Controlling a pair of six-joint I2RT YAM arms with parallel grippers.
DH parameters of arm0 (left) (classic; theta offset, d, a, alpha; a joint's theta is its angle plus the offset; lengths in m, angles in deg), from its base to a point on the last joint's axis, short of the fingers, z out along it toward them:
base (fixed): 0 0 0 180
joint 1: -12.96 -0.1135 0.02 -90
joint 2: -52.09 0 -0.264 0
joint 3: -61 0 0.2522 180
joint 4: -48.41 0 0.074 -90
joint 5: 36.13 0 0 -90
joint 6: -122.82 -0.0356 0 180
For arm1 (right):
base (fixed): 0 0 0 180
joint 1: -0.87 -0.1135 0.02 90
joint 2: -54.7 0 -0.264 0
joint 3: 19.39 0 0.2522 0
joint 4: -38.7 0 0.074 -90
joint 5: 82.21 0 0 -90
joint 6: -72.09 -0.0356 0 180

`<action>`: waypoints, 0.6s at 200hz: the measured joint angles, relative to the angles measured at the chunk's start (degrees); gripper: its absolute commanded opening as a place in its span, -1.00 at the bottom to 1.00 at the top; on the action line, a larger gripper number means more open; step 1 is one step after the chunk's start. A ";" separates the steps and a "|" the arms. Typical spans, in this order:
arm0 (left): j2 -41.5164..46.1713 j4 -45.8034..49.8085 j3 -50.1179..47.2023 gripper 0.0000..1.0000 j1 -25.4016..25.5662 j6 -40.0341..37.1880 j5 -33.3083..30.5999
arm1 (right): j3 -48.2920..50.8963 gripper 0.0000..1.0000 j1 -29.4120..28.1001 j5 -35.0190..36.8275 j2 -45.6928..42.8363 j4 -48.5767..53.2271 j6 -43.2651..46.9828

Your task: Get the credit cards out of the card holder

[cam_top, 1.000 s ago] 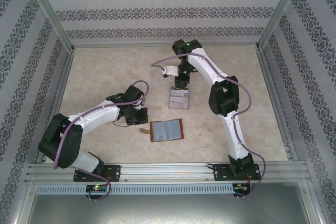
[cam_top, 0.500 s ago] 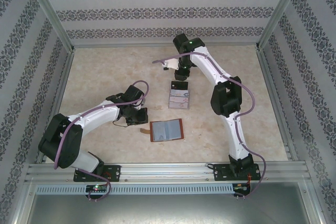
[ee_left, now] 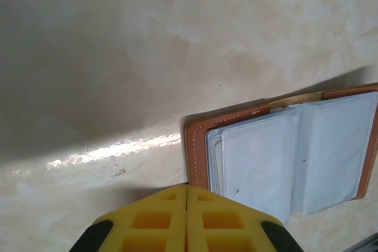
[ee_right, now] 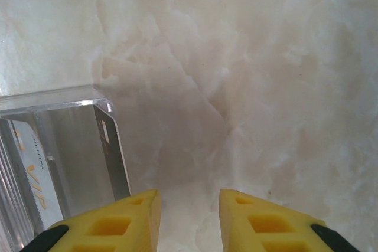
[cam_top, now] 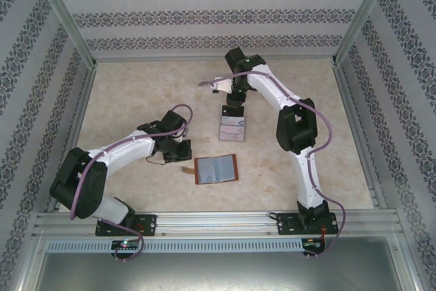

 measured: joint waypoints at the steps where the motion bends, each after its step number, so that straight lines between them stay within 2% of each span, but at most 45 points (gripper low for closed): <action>1: 0.00 0.00 0.00 -0.86 0.00 0.00 0.00 | 0.04 -0.36 0.00 0.02 0.00 0.00 0.00; 120: -0.04 -0.04 0.00 -0.86 0.00 0.00 1.53 | 2.12 -0.36 -0.39 -0.74 -1.46 -0.76 -1.88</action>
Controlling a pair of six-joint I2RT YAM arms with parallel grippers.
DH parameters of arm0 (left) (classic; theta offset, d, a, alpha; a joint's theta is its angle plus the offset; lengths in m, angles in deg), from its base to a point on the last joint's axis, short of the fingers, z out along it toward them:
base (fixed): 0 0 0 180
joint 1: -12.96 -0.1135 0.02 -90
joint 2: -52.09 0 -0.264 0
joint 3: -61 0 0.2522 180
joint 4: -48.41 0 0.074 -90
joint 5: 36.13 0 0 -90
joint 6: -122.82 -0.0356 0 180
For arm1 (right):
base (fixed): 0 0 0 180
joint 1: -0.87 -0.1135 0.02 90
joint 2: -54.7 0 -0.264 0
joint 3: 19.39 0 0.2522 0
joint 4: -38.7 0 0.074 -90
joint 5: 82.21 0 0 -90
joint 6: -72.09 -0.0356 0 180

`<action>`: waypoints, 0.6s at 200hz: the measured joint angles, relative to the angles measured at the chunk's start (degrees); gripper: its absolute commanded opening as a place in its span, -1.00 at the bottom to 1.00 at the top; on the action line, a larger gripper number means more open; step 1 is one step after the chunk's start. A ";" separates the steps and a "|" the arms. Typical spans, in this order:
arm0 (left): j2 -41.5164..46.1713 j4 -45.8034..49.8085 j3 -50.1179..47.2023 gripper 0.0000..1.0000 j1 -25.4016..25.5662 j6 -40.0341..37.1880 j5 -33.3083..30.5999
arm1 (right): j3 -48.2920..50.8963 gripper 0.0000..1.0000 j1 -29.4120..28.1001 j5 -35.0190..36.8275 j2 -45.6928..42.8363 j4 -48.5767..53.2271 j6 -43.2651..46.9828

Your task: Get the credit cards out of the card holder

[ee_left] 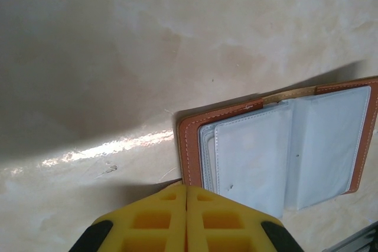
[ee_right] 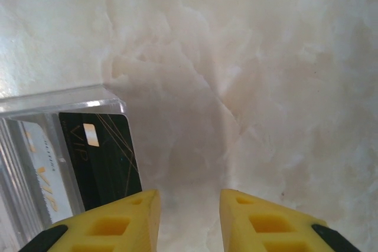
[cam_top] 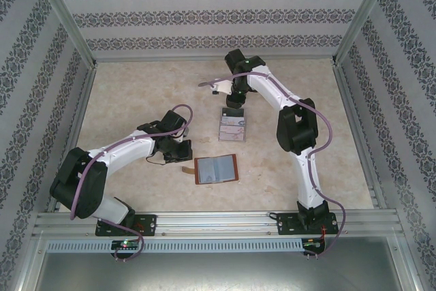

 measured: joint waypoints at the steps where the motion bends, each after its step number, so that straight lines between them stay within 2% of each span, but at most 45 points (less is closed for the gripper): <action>1: 0.00 0.00 0.00 -0.86 0.00 0.00 0.00 | 0.20 -0.36 -0.02 -0.02 -0.13 -0.11 -0.13; 30: 0.00 -0.22 0.00 -0.86 0.00 0.02 0.94 | 6.21 -0.32 -0.94 -1.68 -6.54 -3.67 -5.73; 77: -0.02 -1.68 0.00 -0.86 0.00 0.09 2.84 | 21.57 -0.28 -3.58 -5.01 -22.25 -15.23 -20.46; 120: -0.96 -3.91 -0.52 -0.86 0.00 0.28 4.33 | 30.97 -0.30 -8.41 -4.85 -29.29 -22.58 -33.57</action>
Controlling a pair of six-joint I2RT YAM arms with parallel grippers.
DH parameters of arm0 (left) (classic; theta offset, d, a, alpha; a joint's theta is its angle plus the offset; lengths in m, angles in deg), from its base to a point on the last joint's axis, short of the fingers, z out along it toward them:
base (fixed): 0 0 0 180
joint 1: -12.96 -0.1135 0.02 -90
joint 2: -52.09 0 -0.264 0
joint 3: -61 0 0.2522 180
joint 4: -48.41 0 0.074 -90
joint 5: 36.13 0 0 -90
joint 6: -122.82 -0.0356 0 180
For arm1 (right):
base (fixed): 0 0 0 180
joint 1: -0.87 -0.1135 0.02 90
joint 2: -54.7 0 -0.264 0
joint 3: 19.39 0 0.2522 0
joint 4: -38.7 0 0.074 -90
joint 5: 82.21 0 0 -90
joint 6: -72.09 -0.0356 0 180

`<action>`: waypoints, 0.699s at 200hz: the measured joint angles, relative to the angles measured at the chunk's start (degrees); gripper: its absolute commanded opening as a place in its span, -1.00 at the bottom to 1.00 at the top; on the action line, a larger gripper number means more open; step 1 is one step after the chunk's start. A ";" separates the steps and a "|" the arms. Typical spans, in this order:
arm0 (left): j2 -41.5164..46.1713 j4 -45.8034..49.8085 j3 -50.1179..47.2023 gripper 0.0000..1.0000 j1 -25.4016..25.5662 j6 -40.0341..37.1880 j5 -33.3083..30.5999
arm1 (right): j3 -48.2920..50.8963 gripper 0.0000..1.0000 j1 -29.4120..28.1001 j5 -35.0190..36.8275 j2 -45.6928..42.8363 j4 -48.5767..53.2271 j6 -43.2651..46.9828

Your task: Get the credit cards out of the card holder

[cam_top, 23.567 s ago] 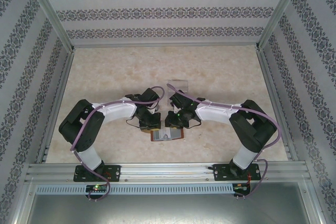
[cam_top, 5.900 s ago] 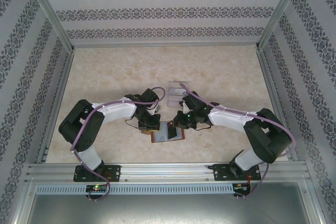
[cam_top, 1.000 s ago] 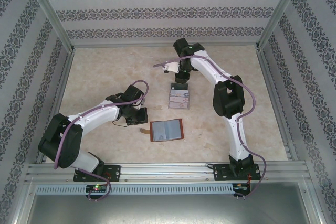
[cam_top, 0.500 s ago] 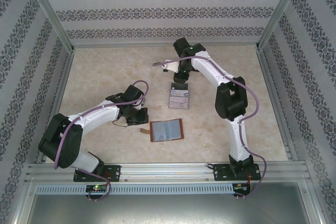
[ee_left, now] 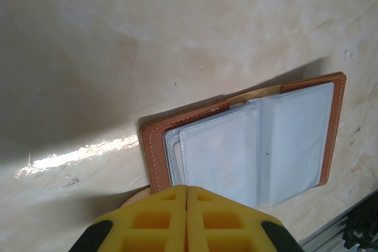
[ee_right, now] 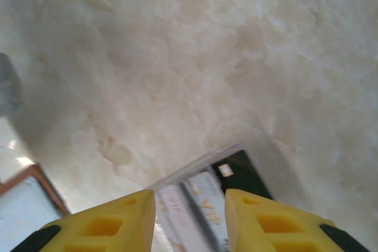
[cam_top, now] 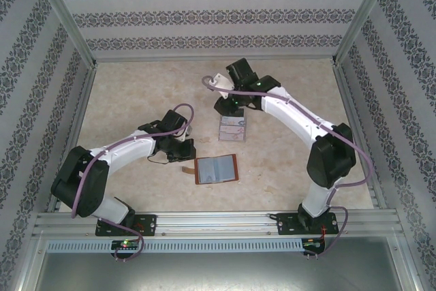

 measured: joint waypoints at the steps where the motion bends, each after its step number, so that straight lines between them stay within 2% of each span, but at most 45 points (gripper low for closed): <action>1: -0.04 -0.07 -0.07 -0.86 0.00 0.00 0.00 | 0.13 -0.30 -0.13 0.00 -0.09 -0.13 -0.22; 55: -2.82 -1.20 -1.33 -0.86 0.00 0.00 0.26 | 10.43 -0.40 -6.45 0.81 -6.67 -6.60 -15.72; 93: -3.30 -1.31 -1.44 -0.86 0.00 -0.04 0.22 | 16.92 -0.55 -7.21 2.54 -11.43 -10.49 -26.82; 140: -3.30 -1.33 -1.81 -0.86 0.00 -0.04 0.24 | 23.76 -0.57 -8.02 1.40 -13.09 -15.61 -41.38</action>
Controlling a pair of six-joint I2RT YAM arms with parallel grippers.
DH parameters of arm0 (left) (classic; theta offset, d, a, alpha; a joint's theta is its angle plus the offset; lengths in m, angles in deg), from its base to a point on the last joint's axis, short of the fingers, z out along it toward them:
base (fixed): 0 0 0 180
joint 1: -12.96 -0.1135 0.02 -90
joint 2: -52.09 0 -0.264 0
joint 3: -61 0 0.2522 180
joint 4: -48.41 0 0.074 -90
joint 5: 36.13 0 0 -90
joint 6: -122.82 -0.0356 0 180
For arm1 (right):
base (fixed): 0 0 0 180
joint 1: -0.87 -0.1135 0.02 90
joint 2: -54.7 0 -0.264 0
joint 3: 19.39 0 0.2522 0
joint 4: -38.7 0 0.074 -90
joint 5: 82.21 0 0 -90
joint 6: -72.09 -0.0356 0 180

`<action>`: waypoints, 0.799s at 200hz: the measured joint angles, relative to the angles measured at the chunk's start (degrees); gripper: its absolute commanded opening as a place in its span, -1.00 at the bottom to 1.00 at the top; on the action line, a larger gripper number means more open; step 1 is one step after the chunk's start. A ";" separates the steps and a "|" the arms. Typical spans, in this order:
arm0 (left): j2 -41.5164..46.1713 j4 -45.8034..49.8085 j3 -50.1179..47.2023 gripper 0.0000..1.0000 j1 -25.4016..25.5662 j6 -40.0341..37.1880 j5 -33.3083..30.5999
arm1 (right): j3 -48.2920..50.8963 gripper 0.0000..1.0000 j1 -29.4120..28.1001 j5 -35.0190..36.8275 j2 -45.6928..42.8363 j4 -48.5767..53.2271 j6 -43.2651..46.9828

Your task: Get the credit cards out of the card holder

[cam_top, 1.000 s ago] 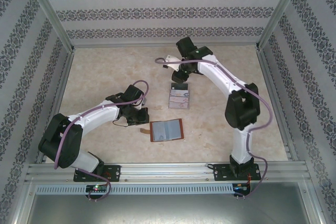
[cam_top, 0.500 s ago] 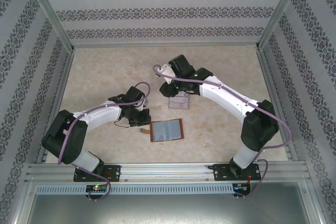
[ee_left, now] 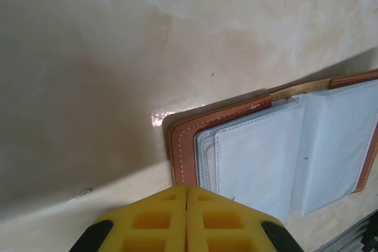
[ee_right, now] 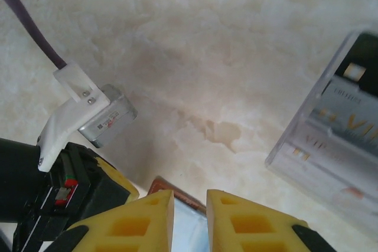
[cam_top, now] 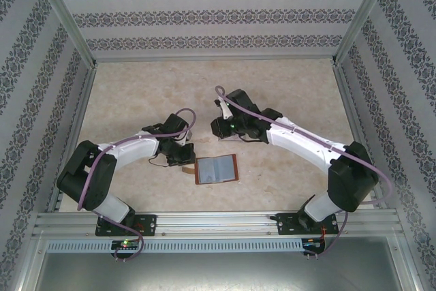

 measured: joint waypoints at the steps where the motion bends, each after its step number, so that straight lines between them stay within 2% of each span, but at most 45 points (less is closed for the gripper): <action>1: 0.00 0.00 -0.02 -0.86 0.00 0.00 0.00 | 0.11 -0.57 -0.07 -0.02 0.00 -0.02 -0.24; 70: -0.66 0.02 -0.39 -0.87 0.00 0.00 0.00 | 4.61 -0.56 -1.18 -2.64 0.02 -1.03 -10.21; 160: -1.77 0.02 -0.66 -0.88 0.00 -0.02 0.42 | 5.14 -0.47 -1.92 -5.81 3.76 -1.73 -15.02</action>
